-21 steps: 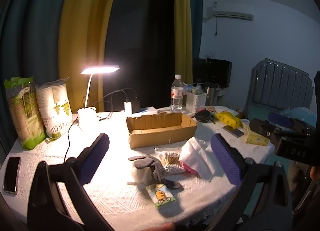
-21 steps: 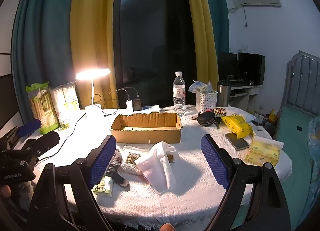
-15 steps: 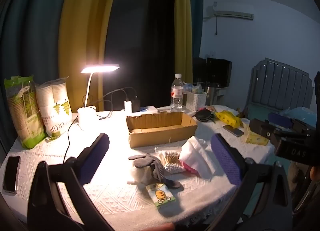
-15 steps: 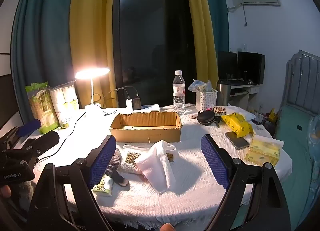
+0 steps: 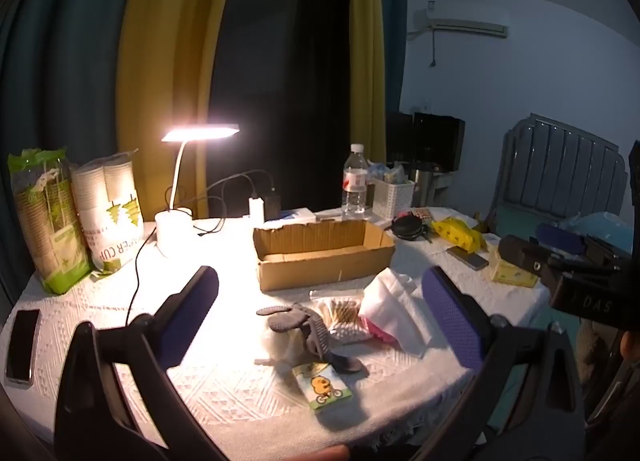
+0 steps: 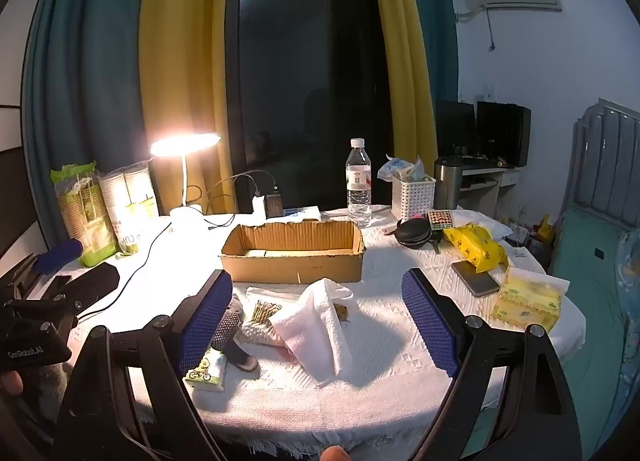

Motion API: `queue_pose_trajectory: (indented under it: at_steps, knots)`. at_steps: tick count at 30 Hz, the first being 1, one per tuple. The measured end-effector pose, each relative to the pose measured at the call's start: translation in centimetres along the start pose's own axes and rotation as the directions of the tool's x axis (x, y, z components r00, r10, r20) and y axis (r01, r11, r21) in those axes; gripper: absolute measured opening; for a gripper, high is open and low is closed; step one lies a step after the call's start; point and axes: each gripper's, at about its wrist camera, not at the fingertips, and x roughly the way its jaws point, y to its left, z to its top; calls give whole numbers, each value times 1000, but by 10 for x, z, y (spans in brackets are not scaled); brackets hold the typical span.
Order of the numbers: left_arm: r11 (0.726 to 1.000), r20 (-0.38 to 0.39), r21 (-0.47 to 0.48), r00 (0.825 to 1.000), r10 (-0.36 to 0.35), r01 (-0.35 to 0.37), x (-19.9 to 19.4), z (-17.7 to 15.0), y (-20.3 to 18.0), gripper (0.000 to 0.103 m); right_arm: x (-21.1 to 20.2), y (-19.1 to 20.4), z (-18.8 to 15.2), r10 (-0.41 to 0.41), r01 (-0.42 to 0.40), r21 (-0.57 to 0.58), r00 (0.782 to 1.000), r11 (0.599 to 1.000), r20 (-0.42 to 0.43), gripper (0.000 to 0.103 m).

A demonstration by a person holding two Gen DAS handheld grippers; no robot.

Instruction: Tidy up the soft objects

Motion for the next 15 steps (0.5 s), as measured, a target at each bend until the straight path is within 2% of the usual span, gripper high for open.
queue_pose_trajectory:
  at_steps: [8, 15]
  knots:
    - [1000, -27, -3, 1000, 5, -5, 8, -5, 3, 102, 4, 1, -5, 4, -4, 0, 1000, 1000, -9, 89]
    - [1000, -77, -13, 997, 8, -9, 27, -15, 5, 102, 25, 1, -12, 10, -10, 2, 999, 1000, -44, 89]
